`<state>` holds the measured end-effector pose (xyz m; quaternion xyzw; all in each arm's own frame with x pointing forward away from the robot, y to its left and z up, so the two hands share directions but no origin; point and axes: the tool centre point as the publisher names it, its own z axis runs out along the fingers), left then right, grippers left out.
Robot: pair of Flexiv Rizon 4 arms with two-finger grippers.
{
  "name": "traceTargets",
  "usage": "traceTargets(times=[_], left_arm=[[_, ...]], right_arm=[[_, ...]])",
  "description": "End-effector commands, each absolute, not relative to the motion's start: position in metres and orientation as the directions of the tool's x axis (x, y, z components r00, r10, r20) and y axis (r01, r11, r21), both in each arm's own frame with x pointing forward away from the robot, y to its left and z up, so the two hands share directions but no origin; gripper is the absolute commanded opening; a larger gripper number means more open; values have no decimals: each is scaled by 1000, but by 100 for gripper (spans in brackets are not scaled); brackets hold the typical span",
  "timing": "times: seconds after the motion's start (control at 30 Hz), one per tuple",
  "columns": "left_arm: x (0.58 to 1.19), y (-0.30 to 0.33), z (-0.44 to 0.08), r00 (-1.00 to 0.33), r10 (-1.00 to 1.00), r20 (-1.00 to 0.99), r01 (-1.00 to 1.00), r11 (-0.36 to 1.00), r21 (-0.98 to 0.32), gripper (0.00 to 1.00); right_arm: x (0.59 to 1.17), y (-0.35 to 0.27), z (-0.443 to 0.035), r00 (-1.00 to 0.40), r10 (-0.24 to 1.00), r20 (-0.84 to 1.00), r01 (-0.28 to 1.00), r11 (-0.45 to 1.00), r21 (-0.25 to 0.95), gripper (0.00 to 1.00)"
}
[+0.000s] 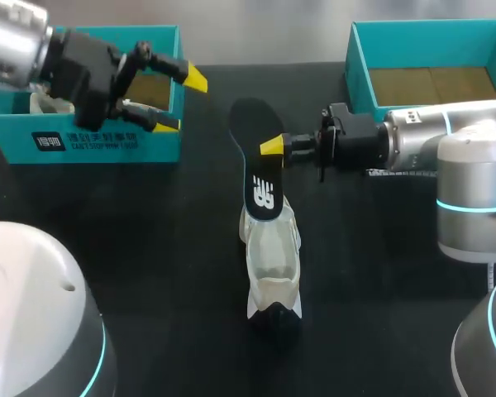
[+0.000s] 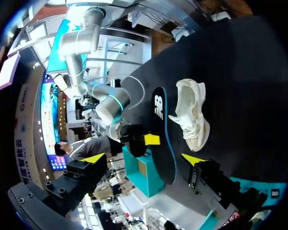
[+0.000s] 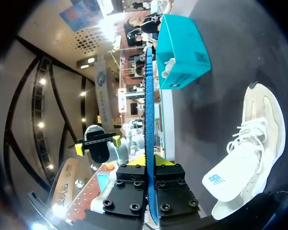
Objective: Take the shoe out of the shoebox, open the shoe tongue, remove and reinsert the insole, then place the shoe into the shoebox
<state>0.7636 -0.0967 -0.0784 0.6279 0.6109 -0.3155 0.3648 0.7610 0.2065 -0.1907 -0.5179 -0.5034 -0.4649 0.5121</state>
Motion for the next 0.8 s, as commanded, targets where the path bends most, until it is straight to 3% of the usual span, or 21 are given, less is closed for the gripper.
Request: traceTargets(times=[0.03, 0.8], left_arm=[[771, -106, -55, 52, 803, -593, 999, -43, 29, 100], [799, -178, -31, 111, 986, -124, 994, -112, -4, 100]], right_arm=[[761, 208, -191, 61, 46, 997, 998, 29, -63, 0], [761, 208, -191, 61, 46, 997, 998, 29, -63, 0]])
